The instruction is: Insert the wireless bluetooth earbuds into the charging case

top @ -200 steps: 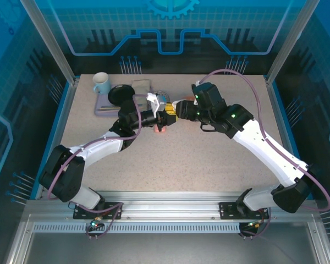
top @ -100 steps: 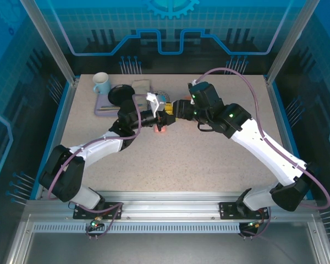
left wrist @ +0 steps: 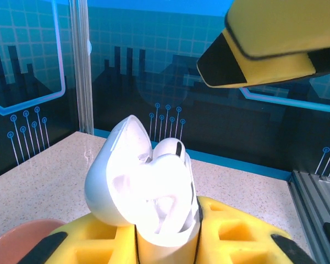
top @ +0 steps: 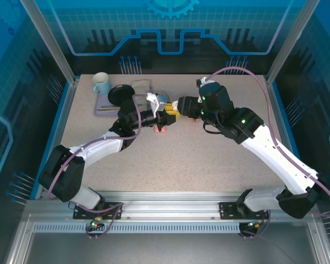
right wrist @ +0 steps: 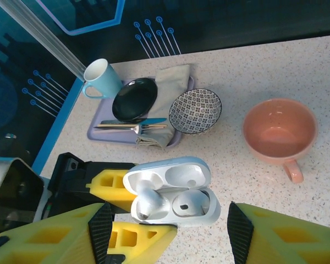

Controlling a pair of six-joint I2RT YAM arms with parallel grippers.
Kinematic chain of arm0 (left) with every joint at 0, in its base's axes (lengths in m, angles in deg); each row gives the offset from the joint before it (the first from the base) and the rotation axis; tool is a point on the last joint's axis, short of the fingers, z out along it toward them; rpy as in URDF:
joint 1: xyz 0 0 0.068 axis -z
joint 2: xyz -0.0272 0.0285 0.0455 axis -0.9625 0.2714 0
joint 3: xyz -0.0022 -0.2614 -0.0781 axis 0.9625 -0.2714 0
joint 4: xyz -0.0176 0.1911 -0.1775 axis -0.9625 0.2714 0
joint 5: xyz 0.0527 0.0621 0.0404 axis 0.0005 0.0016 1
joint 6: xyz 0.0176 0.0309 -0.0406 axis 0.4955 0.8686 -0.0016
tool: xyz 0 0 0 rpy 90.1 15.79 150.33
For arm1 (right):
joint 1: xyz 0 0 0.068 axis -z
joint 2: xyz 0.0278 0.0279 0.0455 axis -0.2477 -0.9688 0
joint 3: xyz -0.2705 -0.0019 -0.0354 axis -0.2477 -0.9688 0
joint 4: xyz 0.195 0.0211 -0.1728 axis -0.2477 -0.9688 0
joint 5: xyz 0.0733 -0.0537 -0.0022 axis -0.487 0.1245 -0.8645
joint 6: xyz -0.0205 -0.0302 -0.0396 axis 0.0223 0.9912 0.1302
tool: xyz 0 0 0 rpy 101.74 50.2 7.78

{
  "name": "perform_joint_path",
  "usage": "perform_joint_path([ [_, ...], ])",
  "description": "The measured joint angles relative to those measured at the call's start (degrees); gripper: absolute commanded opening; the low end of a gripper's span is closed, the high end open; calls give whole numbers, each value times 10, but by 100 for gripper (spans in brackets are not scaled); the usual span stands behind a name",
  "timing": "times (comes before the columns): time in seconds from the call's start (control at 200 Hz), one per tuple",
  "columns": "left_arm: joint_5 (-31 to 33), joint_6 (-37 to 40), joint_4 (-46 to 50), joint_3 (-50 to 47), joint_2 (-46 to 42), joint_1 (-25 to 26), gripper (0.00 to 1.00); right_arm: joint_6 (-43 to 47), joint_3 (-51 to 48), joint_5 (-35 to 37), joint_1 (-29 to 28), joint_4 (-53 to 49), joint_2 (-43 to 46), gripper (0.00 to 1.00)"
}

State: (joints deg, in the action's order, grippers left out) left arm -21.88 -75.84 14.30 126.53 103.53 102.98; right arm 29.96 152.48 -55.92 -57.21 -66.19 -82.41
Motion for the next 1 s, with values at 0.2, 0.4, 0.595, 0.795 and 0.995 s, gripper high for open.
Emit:
perform_joint_path([
  [0.2, 0, 0, -1, 0, 0, 0, 0, 2, 0, -5, 0, 0, -28, 60],
  [0.4, 0, 0, -1, 0, 0, 0, 0, 2, 0, -15, 3, -1, -51, 59],
  [0.595, 0, 0, -1, 0, 0, 0, 0, 2, 0, -12, 5, -5, -51, 58],
  [0.795, 0, 0, -10, 0, 1, 0, 0, -6, -11, -6, 5, -18, -28, 57],
  [0.995, 0, 0, -13, 0, 1, 0, 0, -7, -9, 0, 5, -22, -6, 57],
])
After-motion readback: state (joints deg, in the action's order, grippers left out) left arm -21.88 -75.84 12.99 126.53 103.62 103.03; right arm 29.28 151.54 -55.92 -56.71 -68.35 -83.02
